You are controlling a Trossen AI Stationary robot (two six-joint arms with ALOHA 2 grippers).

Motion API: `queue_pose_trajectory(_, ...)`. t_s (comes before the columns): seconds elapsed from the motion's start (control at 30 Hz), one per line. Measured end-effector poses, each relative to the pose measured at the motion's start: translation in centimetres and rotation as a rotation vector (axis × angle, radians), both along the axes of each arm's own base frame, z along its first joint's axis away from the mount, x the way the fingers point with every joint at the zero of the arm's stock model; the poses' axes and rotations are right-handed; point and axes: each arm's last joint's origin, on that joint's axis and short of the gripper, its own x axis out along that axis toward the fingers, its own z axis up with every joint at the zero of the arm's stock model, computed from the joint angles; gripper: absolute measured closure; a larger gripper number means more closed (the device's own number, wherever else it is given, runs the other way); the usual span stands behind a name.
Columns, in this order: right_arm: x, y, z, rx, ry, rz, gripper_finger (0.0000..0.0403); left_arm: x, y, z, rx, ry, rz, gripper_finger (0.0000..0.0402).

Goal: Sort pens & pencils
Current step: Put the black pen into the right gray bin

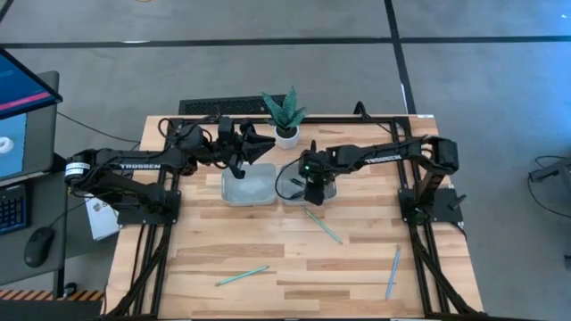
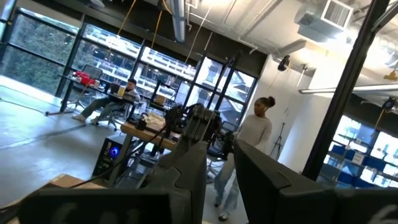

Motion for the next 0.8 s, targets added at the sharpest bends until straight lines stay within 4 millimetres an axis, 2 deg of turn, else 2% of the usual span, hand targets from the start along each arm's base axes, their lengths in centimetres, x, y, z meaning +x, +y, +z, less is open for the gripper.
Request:
queue_pose_trajectory(0.13, 0.6, -0.1, 3.6, -0.013, -0.070, -0.001, 0.0207, 0.1, 0.0, -0.2, 0.032, 0.027, 0.013, 0.0328)
queue_pose_trajectory(0.23, 0.4, -0.1, 6.9, -0.037, -0.163, -0.006, 0.0199, 0.2, 0.2, -0.6, 0.039, 0.063, 0.024, 0.0328)
queue_pose_trajectory(0.3, 0.2, -0.2, 9.9, -0.082, -0.270, -0.020, 0.0197, 0.2, 0.6, -0.8, 0.031, 0.086, 0.035, 0.0328)
queue_pose_trajectory(0.4, -1.4, -0.2, 14.0, -0.162, -0.384, -0.061, 0.0198, 0.1, 0.9, -1.0, 0.012, 0.106, 0.045, 0.0328)
queue_pose_trajectory(0.53, -4.3, 0.1, 18.0, -0.241, -0.501, -0.121, 0.0201, 0.1, 1.5, -1.2, 0.006, 0.127, 0.064, 0.0328)
queue_pose_trajectory(0.67, -7.0, 0.5, 20.7, -0.267, -0.602, -0.153, 0.0204, -0.1, 2.1, -1.4, 0.001, 0.145, 0.084, 0.0328)
queue_pose_trajectory(0.8, -9.2, 0.3, 21.4, -0.320, -0.640, -0.189, 0.0203, -0.1, 2.7, -1.9, 0.011, 0.198, 0.124, 0.0328)
